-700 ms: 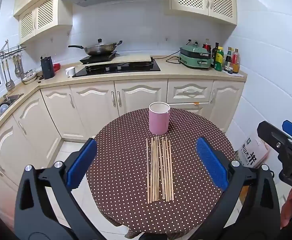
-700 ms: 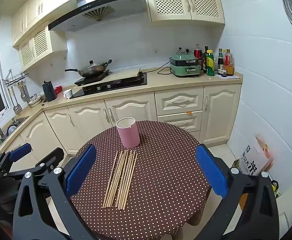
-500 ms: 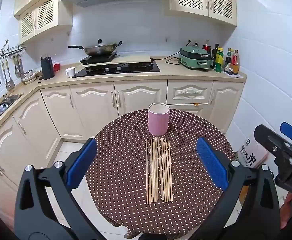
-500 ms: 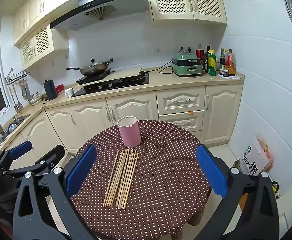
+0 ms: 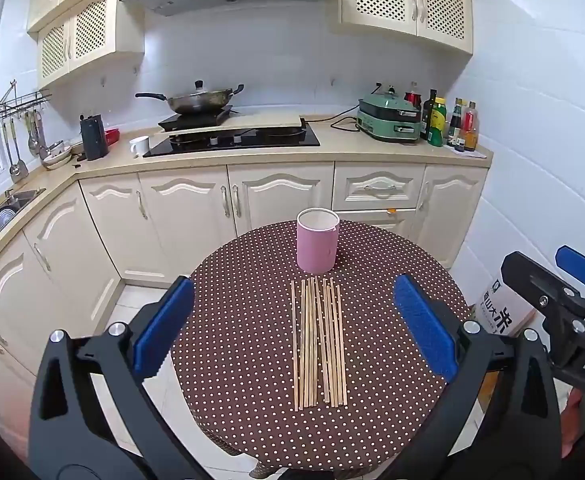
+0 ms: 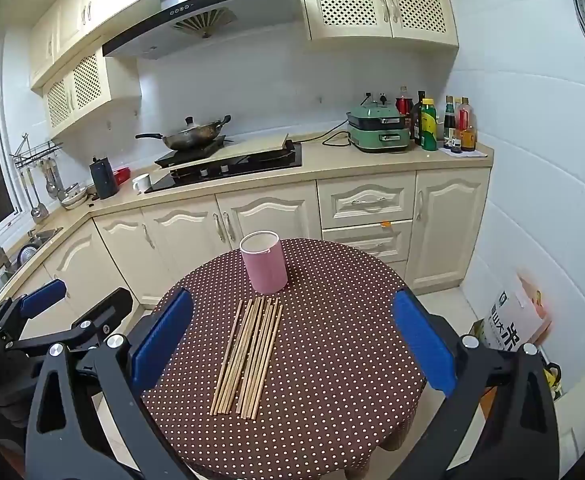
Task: Organize utensils
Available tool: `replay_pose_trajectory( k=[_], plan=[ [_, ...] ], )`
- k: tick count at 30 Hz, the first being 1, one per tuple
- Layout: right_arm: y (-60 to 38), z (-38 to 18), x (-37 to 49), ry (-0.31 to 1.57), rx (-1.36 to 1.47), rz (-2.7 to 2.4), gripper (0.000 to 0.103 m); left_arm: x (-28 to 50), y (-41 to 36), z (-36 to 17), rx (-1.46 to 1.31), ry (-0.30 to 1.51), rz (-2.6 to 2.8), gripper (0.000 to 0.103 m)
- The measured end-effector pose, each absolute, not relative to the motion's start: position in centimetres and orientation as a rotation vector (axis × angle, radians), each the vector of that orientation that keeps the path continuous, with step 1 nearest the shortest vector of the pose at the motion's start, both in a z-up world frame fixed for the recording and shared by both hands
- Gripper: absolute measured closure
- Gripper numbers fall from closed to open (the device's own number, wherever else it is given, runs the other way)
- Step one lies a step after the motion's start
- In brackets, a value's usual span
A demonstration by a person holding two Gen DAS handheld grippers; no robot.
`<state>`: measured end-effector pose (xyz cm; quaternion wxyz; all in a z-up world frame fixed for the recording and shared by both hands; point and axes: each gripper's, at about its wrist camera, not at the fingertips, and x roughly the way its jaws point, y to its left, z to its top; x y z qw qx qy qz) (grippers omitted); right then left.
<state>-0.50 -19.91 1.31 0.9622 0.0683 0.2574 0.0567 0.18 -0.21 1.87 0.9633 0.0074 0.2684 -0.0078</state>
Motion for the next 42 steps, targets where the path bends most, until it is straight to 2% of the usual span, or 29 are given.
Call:
replay_pose_trajectory(
  k=[42],
  plan=[
    [-20.6,0.6,0.2,0.526,0.157,0.111,0.007,0.7,-0.9,0.9,0.026,0.542,-0.026,0.005]
  ],
)
